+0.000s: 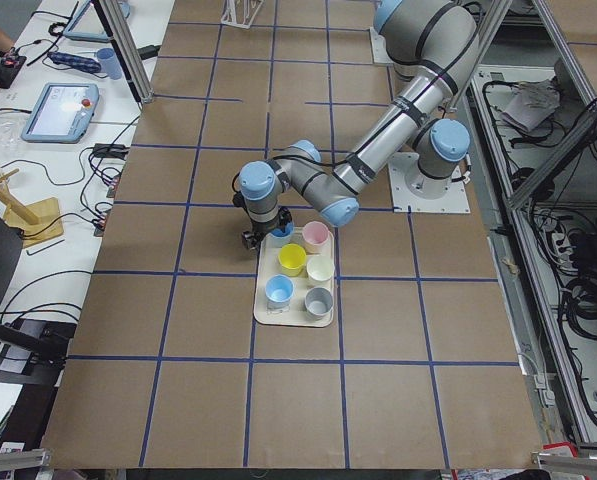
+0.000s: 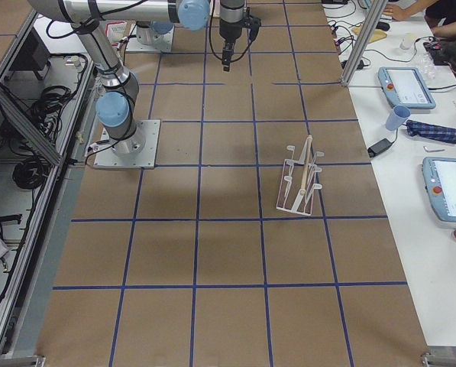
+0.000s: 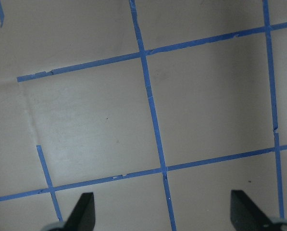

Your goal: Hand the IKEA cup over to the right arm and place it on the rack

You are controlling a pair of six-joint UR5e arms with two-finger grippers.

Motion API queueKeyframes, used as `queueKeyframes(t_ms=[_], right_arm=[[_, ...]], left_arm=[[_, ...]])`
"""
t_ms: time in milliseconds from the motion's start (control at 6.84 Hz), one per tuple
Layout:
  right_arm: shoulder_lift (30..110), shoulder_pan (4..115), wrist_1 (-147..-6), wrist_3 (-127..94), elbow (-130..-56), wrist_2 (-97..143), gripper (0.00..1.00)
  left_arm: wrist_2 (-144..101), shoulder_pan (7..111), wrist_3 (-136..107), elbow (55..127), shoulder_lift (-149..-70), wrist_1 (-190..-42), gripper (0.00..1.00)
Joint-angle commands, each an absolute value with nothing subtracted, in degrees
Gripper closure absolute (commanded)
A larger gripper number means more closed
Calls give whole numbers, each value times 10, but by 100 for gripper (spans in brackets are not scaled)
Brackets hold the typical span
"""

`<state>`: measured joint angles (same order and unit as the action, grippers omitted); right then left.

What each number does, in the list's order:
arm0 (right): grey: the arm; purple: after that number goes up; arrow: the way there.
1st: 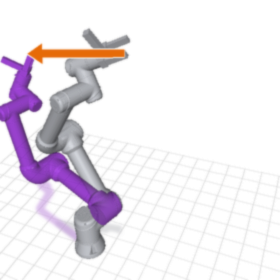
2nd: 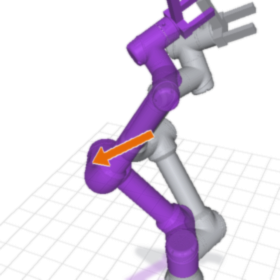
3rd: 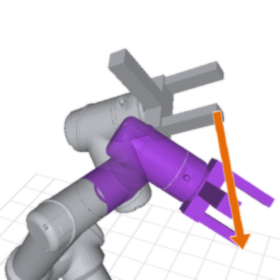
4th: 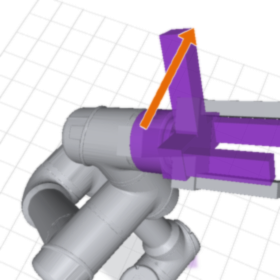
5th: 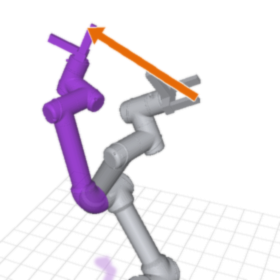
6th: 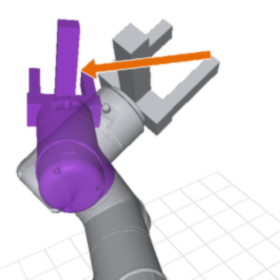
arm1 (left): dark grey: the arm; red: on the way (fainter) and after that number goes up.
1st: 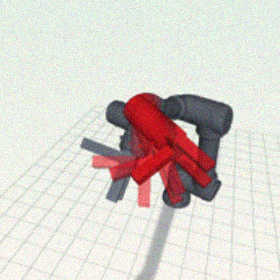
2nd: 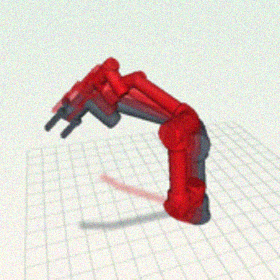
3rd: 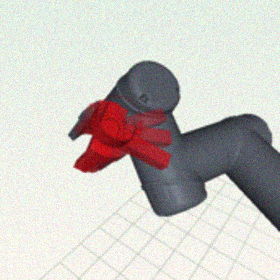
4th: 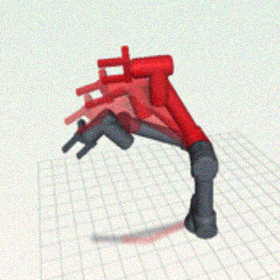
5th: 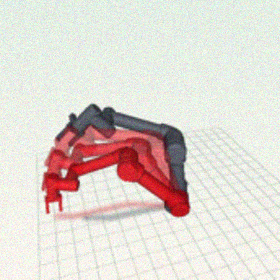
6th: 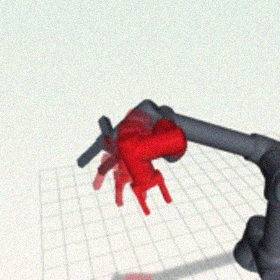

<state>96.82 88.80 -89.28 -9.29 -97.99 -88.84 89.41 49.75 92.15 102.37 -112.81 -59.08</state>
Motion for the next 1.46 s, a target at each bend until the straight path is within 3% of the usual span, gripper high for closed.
queueKeyframes(t_ms=[0,146,292,438,731,1023,1315], right_arm=[[969,887,-894,-92,-980,-889,0],[968,887,-895,-92,-981,-889,0],[968,887,-895,-92,-980,-888,0],[969,887,-894,-93,-980,-889,0],[966,883,-894,-98,-974,-882,0],[962,882,-897,-99,-972,-724,0],[962,882,-907,-94,-976,-591,0]], left_arm=[[891,497,920,1024,-1135,-591,44],[893,497,918,1021,-1135,-591,69],[893,497,915,1020,-1133,-593,86],[892,498,892,1018,-1129,-598,96],[891,500,876,1015,-1120,-611,100],[892,510,839,997,-1080,-696,100],[862,573,774,947,-1016,-864,100]])
